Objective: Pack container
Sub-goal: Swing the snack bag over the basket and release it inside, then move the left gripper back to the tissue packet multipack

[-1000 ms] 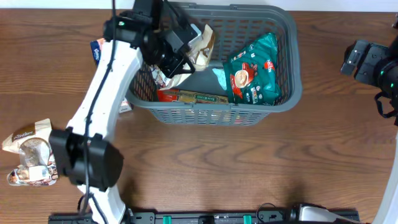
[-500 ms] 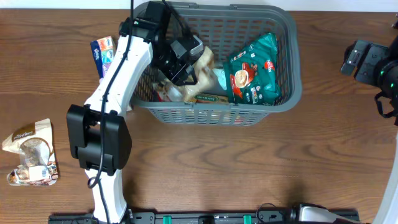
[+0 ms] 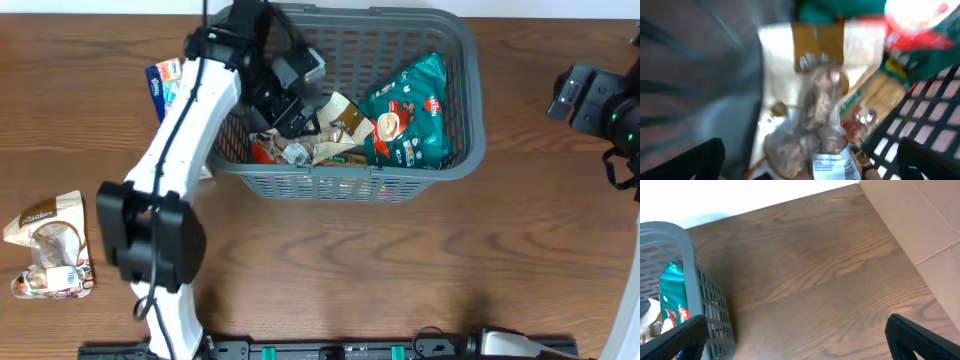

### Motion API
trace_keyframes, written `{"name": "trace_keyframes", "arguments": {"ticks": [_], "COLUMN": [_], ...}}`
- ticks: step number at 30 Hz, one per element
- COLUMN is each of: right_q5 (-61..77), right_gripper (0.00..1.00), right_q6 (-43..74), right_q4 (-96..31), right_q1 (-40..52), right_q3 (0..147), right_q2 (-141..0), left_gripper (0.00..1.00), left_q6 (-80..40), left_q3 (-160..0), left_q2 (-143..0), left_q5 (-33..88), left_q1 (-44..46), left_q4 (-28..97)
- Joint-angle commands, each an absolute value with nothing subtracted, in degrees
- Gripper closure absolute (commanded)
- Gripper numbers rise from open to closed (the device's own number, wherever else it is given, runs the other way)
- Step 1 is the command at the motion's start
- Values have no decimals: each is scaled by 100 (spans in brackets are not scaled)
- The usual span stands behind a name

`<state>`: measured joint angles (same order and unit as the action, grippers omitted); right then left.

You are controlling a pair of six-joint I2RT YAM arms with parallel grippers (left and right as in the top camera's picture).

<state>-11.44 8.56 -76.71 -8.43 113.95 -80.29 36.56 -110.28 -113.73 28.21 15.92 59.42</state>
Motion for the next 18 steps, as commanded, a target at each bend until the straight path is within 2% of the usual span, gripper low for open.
{"name": "trace_keyframes", "arguments": {"ticks": [1,9,14,18], "right_q5": [-1221,-1221,-1221,-1221], "right_gripper": [1,1,1,1], "right_q6": [915,915,915,915], "right_q4": [-7677,-7677,-7677,-7677], "right_q1": [-875,-875,-875,-875], "right_q3": [11463,11463,11463,11463], "right_q2": [-8036,-8036,-8036,-8036], "left_gripper": [1,1,1,1], "left_q6": [3155,1629,123,-1079], "left_q3": [-11253,-11441,-11439,-11434], "left_q2": [-10429,-9144,-8991,-9126], "left_q5": [2602,650,-696,-886], "left_q1": [1511,939,143,-624], "left_q4": [5677,5124,5424,5911]}}
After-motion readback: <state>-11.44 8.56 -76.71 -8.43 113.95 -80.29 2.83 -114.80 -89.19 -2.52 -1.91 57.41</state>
